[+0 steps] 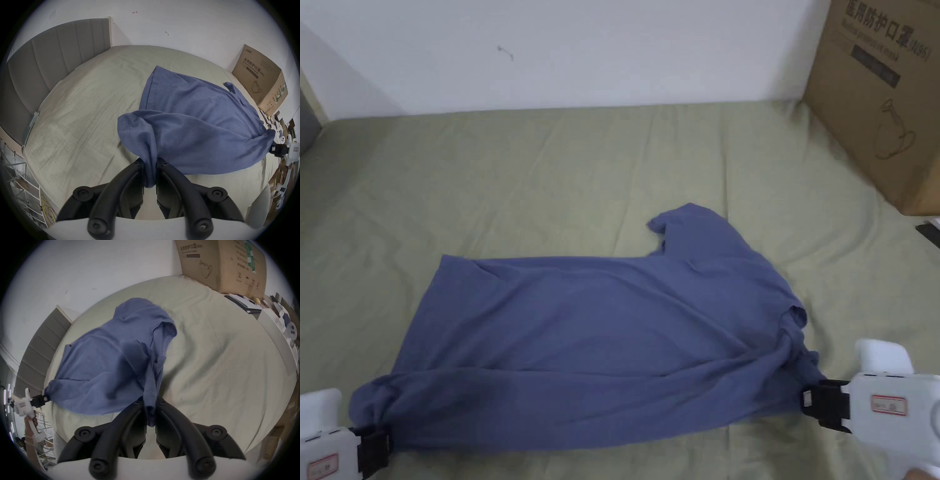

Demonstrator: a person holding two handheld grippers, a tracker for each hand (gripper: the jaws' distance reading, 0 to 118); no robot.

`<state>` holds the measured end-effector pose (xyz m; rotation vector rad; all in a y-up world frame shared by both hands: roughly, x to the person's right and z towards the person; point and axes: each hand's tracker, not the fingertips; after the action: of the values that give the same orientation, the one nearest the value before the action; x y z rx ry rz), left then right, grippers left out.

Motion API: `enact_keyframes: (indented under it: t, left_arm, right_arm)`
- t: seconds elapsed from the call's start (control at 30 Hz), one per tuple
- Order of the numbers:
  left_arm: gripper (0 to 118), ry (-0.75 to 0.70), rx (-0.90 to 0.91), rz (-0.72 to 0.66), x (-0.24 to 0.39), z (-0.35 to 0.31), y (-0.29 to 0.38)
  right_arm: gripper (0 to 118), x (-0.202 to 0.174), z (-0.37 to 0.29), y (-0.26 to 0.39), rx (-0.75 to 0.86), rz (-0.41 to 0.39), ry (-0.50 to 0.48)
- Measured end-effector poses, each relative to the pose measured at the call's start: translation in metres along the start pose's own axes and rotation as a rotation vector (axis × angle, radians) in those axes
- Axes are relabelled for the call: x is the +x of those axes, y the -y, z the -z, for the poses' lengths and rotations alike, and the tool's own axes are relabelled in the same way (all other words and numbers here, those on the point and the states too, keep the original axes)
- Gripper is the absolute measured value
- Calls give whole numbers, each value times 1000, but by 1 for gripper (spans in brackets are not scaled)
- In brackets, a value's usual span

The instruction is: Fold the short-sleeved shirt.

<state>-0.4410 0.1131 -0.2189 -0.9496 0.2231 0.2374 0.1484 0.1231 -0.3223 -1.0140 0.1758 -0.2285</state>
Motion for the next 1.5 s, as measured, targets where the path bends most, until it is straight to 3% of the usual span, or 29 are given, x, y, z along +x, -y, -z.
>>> enact_keyframes:
  t: [0.2,0.4,0.43,0.5,0.53,0.57,0.67,0.7,0.73,0.8,0.87,1.0,1.2,1.23,1.3,1.33,1.5]
  left_arm:
    - [11,27,-27,-43,-13,-43,40]
    - [12,13,-104,-7,-19,-44,95]
    - [25,9,-126,-28,-22,-40,97]
    - [76,-15,-144,-117,-29,-41,98]
    - [102,12,-125,-146,-34,-44,98]
    - [107,27,-93,-176,-34,-49,94]
    - [100,45,19,-236,-36,-71,78]
    - [87,56,64,-235,-34,-74,72]
    - [60,72,98,-213,-31,-79,65]
    - [18,62,102,-185,-22,-81,50]
    - [3,29,113,-144,-13,-77,36]
    - [0,44,91,-81,9,-57,18]
    - [0,57,73,6,34,-29,-18]
    - [0,52,74,11,38,-26,-21]
    - [0,50,67,14,44,-16,-34]
    - [0,52,63,10,46,-10,-40]
    - [0,40,48,12,49,17,-60]
  right_arm:
    - [10,8,-38,43,-44,-8,34]
    - [12,7,-27,109,-165,-45,106]
    - [33,6,-26,114,-166,-35,108]
    - [90,6,-31,112,-176,-5,115]
    - [104,6,-36,111,-167,0,108]
    - [100,4,-43,109,-142,4,108]
    - [86,1,-64,93,-76,-29,127]
    - [70,-1,-70,86,-43,-38,135]
    - [47,-1,-76,80,-18,-43,129]
    - [18,-7,-82,68,15,-43,137]
    - [0,-11,-82,58,51,-18,126]
    - [0,-15,-66,36,59,43,60]
    - [0,-26,-29,-26,66,8,16]
    - [11,-25,-20,-39,55,-9,9]
    - [65,-25,9,-71,-2,-47,13]
    - [71,-23,25,-88,-24,-56,19]
    - [69,-15,100,-150,-110,-63,72]
